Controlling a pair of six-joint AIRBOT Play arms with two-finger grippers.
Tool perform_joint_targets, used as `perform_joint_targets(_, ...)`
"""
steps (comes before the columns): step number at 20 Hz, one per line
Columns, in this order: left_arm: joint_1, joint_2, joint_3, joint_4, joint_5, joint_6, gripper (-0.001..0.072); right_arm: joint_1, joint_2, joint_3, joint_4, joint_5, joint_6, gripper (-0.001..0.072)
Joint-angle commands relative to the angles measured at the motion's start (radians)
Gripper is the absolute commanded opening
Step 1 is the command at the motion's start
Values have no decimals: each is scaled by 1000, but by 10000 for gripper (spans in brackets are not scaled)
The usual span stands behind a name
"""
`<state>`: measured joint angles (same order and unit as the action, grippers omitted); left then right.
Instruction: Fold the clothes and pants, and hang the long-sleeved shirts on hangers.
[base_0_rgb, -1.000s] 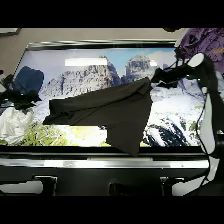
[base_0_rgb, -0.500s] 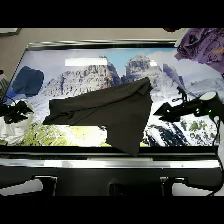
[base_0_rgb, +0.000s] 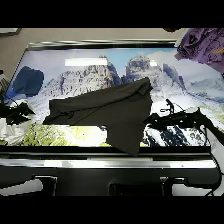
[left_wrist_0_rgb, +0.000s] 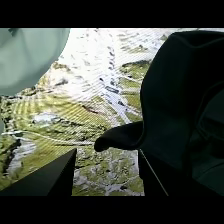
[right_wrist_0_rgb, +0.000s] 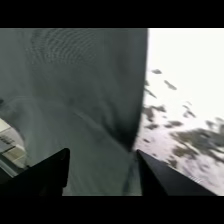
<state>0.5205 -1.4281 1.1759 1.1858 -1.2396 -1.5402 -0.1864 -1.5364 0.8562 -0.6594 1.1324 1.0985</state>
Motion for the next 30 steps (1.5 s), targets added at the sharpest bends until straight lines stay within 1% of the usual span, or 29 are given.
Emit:
perform_joint_targets(1, 1, 0, -1, 0, -1, 0, 450, 60, -40, -11, -2, -91, -14, 476)
perform_joint_targets(2, 1, 0, -1, 0, 0, 0, 450, 68, -42, -11, 2, -101, -14, 468)
perform_joint_targets(3, 1, 0, -1, 0, 0, 0, 450, 72, -42, -11, 9, -111, -15, 361)
perform_joint_targets(4, 0, 0, -1, -1, -7, 0, 450, 72, -42, -11, 20, -116, -15, 209)
perform_joint_targets(5, -2, -4, -1, 0, -21, 26, 450, 72, -39, -11, 24, -122, -15, 122)
perform_joint_targets(6, -3, -14, -4, -3, -25, 63, 451, 72, -35, -11, 23, -120, -14, 55)
perform_joint_targets(7, -2, -27, -14, -17, -21, 114, 452, 72, -27, -11, 23, -116, -10, 36)
perform_joint_targets(9, 11, -50, -51, -62, 18, 178, 453, 72, -2, -11, 22, -111, 2, 35)
perform_joint_targets(11, 33, -66, -111, -173, 83, 287, 452, 70, 35, -11, 19, -111, 24, 35)
perform_joint_targets(13, 41, -80, -159, -254, 132, 373, 452, 71, 75, -11, 19, -110, 25, 35)
perform_joint_targets(15, 39, -97, -183, -296, 161, 428, 452, 71, 108, -11, 12, -114, 48, 35)
perform_joint_targets(20, 38, -131, -185, -307, 161, 480, 452, 71, 138, -11, 9, -110, 80, 36)
perform_joint_targets(23, 32, -148, -185, -307, 114, 510, 451, 71, 138, -11, 10, -109, 95, 36)
perform_joint_targets(26, 28, -164, -185, -315, 78, 512, 448, 71, 138, -11, 10, -109, 100, 36)
perform_joint_targets(27, 26, -167, -185, -324, 69, 512, 428, 71, 138, -11, 11, -107, 103, 36)
perform_joint_targets(28, 18, -167, -185, -330, 62, 513, 357, 71, 141, -11, 13, -106, 103, 35)
perform_joint_targets(29, 9, -167, -185, -333, 58, 512, 349, 71, 146, -11, 13, -106, 104, 35)
perform_joint_targets(30, 1, -167, -185, -336, 51, 512, 247, 71, 154, -11, 14, -107, 104, 35)
